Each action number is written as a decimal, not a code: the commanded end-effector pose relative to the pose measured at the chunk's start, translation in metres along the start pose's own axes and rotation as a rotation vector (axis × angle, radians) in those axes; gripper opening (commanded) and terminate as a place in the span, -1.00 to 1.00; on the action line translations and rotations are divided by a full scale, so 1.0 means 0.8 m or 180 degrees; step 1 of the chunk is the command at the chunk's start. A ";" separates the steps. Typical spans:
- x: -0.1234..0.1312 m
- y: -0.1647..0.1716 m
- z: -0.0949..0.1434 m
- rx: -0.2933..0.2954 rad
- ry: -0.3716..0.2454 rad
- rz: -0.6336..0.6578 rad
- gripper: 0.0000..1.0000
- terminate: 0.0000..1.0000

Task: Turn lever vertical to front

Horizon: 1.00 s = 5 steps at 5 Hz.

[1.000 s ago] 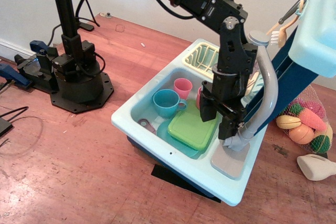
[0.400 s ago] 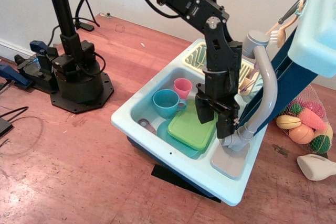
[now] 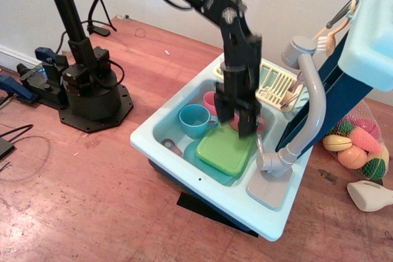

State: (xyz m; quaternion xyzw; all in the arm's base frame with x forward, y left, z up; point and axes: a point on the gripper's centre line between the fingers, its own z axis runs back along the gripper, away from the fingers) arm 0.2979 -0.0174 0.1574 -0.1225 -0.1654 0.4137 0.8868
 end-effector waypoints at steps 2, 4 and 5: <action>0.014 0.030 0.069 -0.0128 -0.0393 0.0191 1.00 -1.00; 0.014 0.030 0.069 -0.0128 -0.0393 0.0191 1.00 -1.00; 0.014 0.030 0.069 -0.0128 -0.0393 0.0191 1.00 -1.00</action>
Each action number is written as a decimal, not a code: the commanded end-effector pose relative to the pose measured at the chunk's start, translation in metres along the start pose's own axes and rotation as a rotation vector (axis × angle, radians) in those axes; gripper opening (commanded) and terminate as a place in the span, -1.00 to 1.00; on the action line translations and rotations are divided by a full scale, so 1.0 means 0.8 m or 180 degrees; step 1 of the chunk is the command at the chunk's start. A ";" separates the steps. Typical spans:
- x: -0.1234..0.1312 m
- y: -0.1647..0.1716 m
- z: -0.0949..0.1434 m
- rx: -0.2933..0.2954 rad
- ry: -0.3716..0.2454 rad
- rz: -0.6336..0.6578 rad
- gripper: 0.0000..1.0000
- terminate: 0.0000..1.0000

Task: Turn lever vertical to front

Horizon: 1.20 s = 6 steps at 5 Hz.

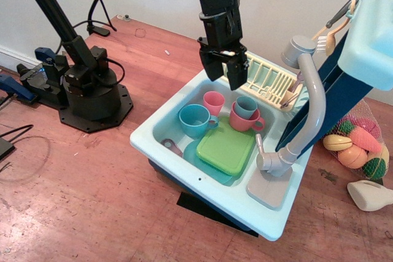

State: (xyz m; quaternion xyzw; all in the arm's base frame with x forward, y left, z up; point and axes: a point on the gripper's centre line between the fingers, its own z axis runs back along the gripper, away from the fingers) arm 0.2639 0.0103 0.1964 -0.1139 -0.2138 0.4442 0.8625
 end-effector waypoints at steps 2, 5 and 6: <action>0.004 -0.004 0.005 -0.0064 -0.0046 0.0004 1.00 -1.00; 0.004 -0.004 0.005 -0.0064 -0.0046 0.0004 1.00 -1.00; 0.004 -0.004 0.005 -0.0064 -0.0046 0.0004 1.00 1.00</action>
